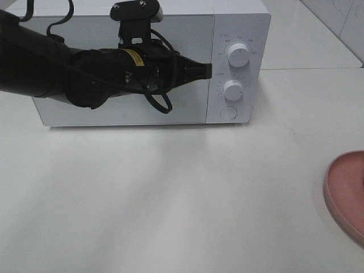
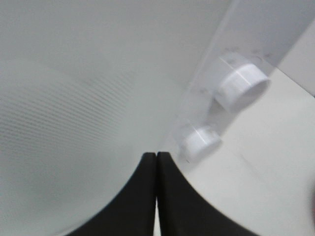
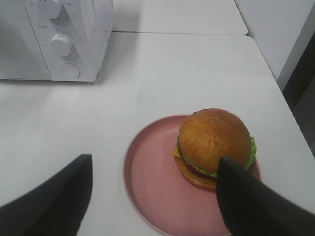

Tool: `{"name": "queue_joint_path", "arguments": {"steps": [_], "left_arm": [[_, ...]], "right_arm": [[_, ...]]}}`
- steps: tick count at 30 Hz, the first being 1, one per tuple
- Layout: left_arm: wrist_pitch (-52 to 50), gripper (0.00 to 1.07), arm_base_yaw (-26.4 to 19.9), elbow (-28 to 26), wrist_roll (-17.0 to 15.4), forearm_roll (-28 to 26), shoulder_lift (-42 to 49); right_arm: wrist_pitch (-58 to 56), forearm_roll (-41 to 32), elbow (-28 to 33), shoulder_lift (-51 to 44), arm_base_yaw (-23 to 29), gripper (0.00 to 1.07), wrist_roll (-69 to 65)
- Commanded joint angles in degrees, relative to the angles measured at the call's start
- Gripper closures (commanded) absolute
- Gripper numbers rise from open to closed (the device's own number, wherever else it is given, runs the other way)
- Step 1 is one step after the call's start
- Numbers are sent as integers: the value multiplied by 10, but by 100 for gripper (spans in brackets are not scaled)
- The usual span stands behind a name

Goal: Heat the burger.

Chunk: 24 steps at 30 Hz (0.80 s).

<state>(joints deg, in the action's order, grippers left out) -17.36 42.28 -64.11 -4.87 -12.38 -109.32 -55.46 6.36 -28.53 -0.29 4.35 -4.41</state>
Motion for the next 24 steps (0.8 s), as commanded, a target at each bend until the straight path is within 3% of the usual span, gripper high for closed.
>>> {"name": "queue_joint_path", "arguments": {"steps": [1, 2, 3, 4, 5, 6, 7, 8, 9, 11, 13, 16, 18, 24], "left_arm": [[117, 91, 29, -5, 1, -3, 35], [164, 72, 38, -5, 1, -2, 42], [164, 72, 38, -5, 1, -2, 42], [190, 59, 42, -5, 1, -2, 46], [241, 31, 48, -5, 1, -3, 50], [241, 31, 48, -5, 1, -3, 50], [263, 22, 49, -5, 1, -3, 50], [263, 22, 49, -5, 1, -3, 50], [320, 6, 50, -5, -5, -11, 54], [351, 5, 50, -5, -10, -20, 58], [466, 6, 50, -5, -12, -24, 81], [493, 6, 50, -5, -12, -23, 89], [584, 6, 50, -5, -10, -1, 126], [646, 6, 46, -5, -12, 21, 163]], "right_arm": [[3, 1, 2, -14, -3, 40, 9], [3, 1, 2, -14, -3, 40, 9], [3, 1, 2, -14, -3, 40, 9], [3, 1, 2, -14, -3, 40, 9], [3, 1, 2, -14, -3, 40, 9], [3, 1, 2, -14, -3, 40, 9], [3, 1, 2, -14, -3, 40, 9], [3, 1, 2, -14, -3, 40, 9], [3, 1, 2, -14, -3, 40, 9], [3, 1, 2, -14, -3, 40, 8], [3, -1, 2, -14, -3, 40, 8], [3, -1, 2, -14, -3, 40, 8], [3, -1, 2, -14, -3, 40, 7], [3, -1, 2, -14, -3, 40, 7]]}}
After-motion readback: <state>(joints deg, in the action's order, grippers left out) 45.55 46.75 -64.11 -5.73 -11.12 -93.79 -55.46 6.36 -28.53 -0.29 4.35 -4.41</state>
